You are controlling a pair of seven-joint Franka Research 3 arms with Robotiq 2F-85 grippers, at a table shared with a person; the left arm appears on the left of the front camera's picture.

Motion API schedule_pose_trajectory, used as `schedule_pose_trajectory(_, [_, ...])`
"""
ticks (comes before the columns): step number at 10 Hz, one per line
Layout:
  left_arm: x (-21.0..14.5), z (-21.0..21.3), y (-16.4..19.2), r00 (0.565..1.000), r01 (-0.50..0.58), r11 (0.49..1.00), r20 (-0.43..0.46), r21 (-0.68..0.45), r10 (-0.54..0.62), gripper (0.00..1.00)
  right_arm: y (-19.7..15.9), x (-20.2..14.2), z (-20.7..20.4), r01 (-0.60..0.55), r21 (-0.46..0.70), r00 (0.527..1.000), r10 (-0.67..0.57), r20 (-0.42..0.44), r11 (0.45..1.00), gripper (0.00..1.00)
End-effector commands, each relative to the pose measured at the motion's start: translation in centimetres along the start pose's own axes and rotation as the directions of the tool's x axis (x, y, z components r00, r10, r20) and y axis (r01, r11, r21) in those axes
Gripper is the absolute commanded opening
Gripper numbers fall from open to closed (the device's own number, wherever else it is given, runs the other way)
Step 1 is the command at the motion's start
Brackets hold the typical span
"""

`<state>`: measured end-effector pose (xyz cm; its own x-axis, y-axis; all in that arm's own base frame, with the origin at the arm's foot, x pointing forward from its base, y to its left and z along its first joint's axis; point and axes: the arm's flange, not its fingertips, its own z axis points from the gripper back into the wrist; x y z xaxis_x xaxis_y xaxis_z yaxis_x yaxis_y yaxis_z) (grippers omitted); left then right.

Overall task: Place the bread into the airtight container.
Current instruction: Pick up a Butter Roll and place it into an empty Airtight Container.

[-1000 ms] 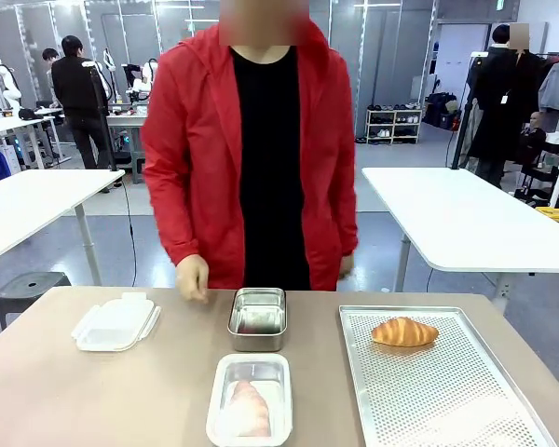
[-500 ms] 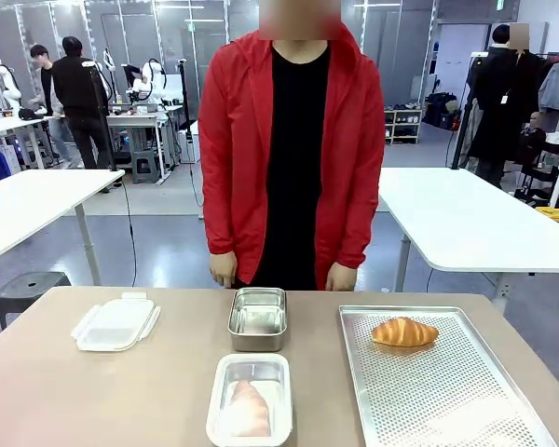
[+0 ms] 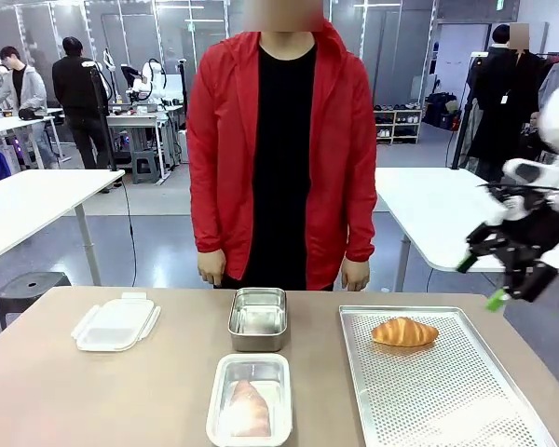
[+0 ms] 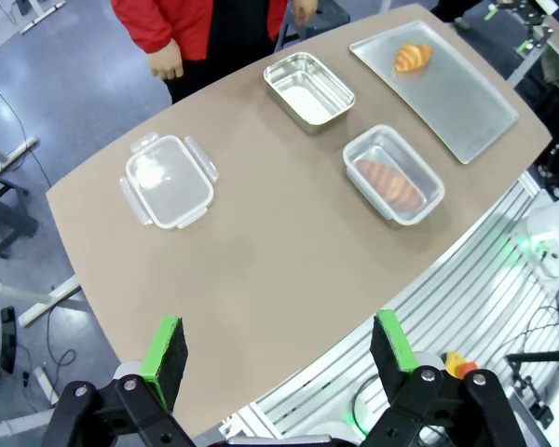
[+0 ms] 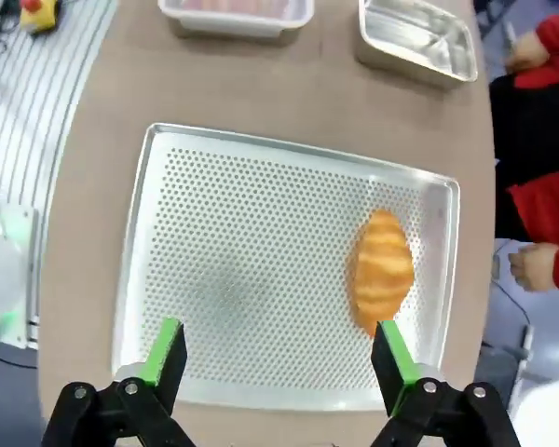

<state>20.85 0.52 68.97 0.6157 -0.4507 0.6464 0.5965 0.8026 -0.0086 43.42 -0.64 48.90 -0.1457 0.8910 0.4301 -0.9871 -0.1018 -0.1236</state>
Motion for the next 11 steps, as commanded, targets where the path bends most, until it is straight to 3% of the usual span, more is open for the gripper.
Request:
schedule_pose_trajectory(1, [0.3,0.1,-0.1,1.0,0.011,1.0,0.006,-0.013,-0.011,1.0,-2.4,1.5,-2.7,0.001,0.009,0.993,0.0,-0.115,1.0,1.0])
schedule_pose_trajectory(5, [0.3,0.1,-0.1,1.0,0.011,1.0,0.006,-0.013,-0.011,1.0,-4.0,2.4,-8.0,0.07,-0.021,0.971,-0.073,-0.229,0.997,1.0])
schedule_pose_trajectory(6, [0.3,0.1,-0.1,1.0,0.011,1.0,0.006,-0.013,-0.011,1.0,-3.8,2.2,-6.8,0.023,0.004,0.987,-0.022,-0.161,1.0,1.0])
schedule_pose_trajectory(11, [0.3,0.1,-0.1,1.0,0.011,1.0,0.006,-0.013,-0.011,1.0,-3.8,2.2,-7.0,0.037,-0.002,0.983,-0.037,-0.182,0.999,1.0])
